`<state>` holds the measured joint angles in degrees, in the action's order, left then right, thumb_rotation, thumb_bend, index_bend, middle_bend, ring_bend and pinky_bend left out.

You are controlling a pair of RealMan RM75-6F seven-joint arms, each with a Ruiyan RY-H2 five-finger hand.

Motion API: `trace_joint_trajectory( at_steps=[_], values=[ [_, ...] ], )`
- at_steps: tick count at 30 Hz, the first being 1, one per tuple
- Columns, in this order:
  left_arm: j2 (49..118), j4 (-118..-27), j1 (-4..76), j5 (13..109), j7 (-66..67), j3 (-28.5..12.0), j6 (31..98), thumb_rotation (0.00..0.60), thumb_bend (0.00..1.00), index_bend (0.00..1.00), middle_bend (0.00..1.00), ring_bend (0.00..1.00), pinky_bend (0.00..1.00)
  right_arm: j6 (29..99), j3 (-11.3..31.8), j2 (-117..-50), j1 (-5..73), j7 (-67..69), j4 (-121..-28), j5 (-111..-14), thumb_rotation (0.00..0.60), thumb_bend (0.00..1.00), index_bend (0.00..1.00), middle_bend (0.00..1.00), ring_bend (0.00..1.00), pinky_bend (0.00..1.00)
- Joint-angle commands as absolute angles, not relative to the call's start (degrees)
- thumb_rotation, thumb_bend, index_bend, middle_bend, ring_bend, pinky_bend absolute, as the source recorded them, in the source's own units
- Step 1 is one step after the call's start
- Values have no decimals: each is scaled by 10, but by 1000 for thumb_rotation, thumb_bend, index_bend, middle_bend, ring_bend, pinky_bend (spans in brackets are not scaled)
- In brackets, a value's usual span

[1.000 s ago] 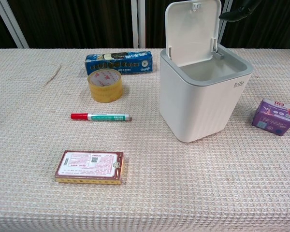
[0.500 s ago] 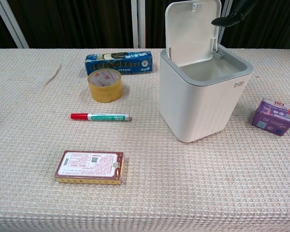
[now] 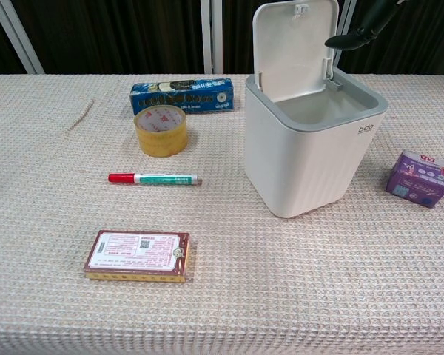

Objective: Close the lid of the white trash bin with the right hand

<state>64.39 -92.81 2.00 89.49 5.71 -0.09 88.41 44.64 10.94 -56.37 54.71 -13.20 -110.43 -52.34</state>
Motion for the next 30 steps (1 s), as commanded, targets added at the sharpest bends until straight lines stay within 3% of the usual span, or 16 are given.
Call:
trace_joint_trajectory(
  at_steps=[1, 13, 20, 25, 30],
  values=[
    [644, -930, 20, 896, 59, 0, 884, 397, 57, 77, 54, 70, 209, 451, 106, -554, 534, -121, -1114, -547, 600, 322, 0, 235, 0, 0],
    [641, -941, 23, 890, 75, 2, 871, 399, 57, 77, 54, 70, 209, 475, 71, -490, 453, -51, -1165, -713, 600, 341, 0, 231, 0, 0],
    [636, -951, 23, 884, 83, 7, 859, 395, 57, 77, 54, 71, 209, 469, 30, -462, 413, -23, -1166, -800, 600, 438, 0, 129, 0, 0],
    [636, -951, 24, 890, 80, 9, 860, 396, 57, 77, 54, 70, 209, 490, 5, -479, 387, -77, -1142, -851, 600, 440, 0, 15, 0, 0],
    [636, -949, 24, 895, 78, 10, 863, 398, 57, 77, 54, 70, 209, 516, -6, -519, 366, -120, -1125, -875, 600, 443, 0, 0, 0, 0]
  ],
)
